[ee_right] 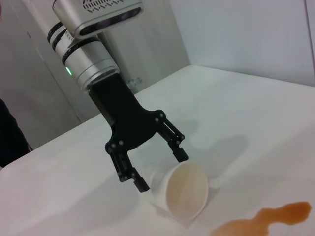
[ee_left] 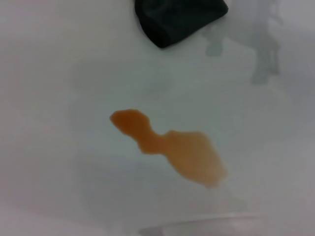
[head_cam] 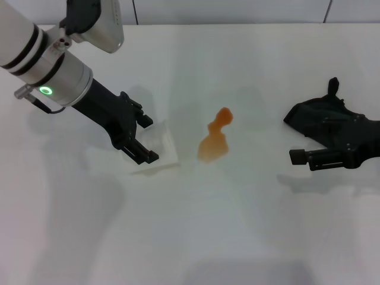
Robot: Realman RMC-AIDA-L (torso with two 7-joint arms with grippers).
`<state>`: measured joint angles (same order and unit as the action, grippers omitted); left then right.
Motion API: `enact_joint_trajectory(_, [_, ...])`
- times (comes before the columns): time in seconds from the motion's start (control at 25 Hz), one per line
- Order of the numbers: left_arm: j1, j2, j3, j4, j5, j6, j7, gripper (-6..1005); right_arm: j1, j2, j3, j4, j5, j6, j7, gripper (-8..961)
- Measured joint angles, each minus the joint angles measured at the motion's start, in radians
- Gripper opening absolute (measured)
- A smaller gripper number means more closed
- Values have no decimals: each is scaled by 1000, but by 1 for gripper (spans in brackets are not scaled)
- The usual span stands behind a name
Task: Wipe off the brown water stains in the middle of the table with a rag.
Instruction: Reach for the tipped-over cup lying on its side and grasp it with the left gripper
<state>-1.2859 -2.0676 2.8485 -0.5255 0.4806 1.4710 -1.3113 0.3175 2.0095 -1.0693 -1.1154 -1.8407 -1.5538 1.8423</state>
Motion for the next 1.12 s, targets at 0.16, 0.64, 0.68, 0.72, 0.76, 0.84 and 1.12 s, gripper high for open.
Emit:
enact_joint_trajectory(0.16, [0,-3,0,0,0,-1,0,871,-1,0,1,0,0,0,0,872])
enact_joint_trajectory(0.64, [6,-5,0,42,18,-38,-12,870,-1,0,3,1,0,0,0,872])
enact_joint_trajectory(0.68, [6,-5,0,42,19,-39,-13,870,-1,0,3,1,0,0,0,872])
enact_joint_trajectory(0.72, [6,-5,0,42,20,-39,-13,870,-1,0,3,1,0,0,0,872])
enact_joint_trajectory(0.76, [6,-5,0,42,20,-39,-13,870,-2,0,3,2,0,0,0,872])
enact_joint_trajectory(0.84, [6,-5,0,42,20,-40,-13,870,-3,0,3,2,0,0,0,872])
enact_joint_trajectory(1.12, [8,-5,0,45,20,-44,-13,869,-3,0,3,2,0,0,0,873])
